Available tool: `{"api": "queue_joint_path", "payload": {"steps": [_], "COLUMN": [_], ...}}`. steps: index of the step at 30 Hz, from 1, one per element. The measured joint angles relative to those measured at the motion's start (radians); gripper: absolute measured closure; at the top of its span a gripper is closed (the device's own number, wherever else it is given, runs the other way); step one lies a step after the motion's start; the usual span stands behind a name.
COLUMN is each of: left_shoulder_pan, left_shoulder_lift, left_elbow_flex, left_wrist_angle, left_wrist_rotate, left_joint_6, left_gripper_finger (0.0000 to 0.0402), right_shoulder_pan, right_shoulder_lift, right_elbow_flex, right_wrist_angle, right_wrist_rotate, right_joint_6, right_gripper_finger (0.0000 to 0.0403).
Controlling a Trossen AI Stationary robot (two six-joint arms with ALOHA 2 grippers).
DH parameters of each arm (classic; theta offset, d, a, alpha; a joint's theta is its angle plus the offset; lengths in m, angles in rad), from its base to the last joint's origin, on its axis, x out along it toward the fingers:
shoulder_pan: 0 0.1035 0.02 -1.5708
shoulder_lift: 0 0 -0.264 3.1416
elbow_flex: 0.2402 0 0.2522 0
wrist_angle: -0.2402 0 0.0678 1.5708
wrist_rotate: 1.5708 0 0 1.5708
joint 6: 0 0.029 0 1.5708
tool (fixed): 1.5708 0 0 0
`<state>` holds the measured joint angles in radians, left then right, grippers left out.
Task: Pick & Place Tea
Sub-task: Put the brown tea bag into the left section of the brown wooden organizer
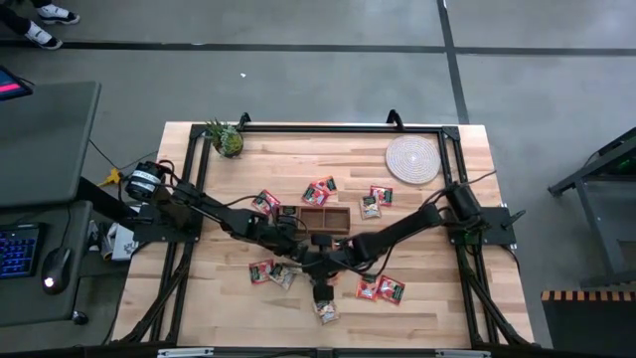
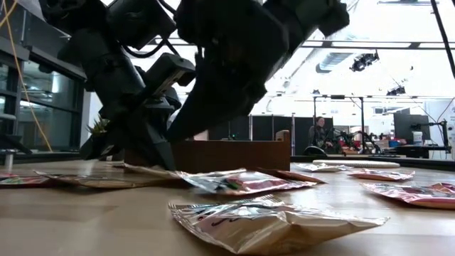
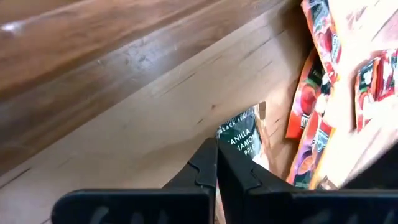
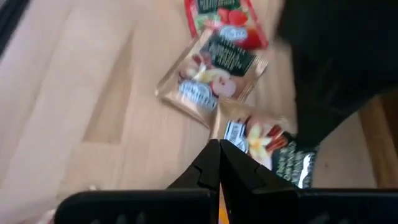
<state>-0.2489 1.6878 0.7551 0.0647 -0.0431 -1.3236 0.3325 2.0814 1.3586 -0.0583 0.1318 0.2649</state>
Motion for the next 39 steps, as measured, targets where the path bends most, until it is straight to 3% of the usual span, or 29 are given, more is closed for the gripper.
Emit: {"api": "queue_joint_path", "payload": {"steps": [13, 21, 24, 30, 34, 39], "left_shoulder_pan": [-0.011, -0.046, -0.071, -0.125, -0.124, -0.124], "left_shoulder_lift": [-0.13, -0.3, -0.373, -0.484, -0.521, -0.524], "left_elbow_flex": [-0.001, 0.0, -0.001, 0.0, 0.0, -0.001], "left_wrist_angle": [-0.067, -0.116, -0.142, -0.225, -0.276, -0.293], "left_wrist_rotate": [-0.076, -0.287, -0.381, -0.594, -0.621, -0.64], "left_joint_6": [0.116, 0.291, 0.378, 0.56, 0.672, 0.791], "left_gripper_finger": [0.0401, 0.0401, 0.0401, 0.0401, 0.0401, 0.0401], "right_shoulder_pan": [-0.003, 0.005, 0.009, 0.009, 0.011, 0.011], "right_shoulder_lift": [-0.229, -0.452, -0.559, -0.809, -0.939, -1.03], "right_elbow_flex": [0.0, -0.02, -0.118, -0.455, -0.612, -0.706], "right_wrist_angle": [-0.14, -0.186, -0.085, 0.22, 0.311, 0.361], "right_wrist_rotate": [-0.061, -0.076, -0.016, 0.108, 0.162, 0.182], "right_joint_6": [0.008, 0.001, -0.001, 0.095, 0.165, 0.202], "right_gripper_finger": [0.0402, 0.0402, 0.0402, 0.0402, 0.0402, 0.0402]}}
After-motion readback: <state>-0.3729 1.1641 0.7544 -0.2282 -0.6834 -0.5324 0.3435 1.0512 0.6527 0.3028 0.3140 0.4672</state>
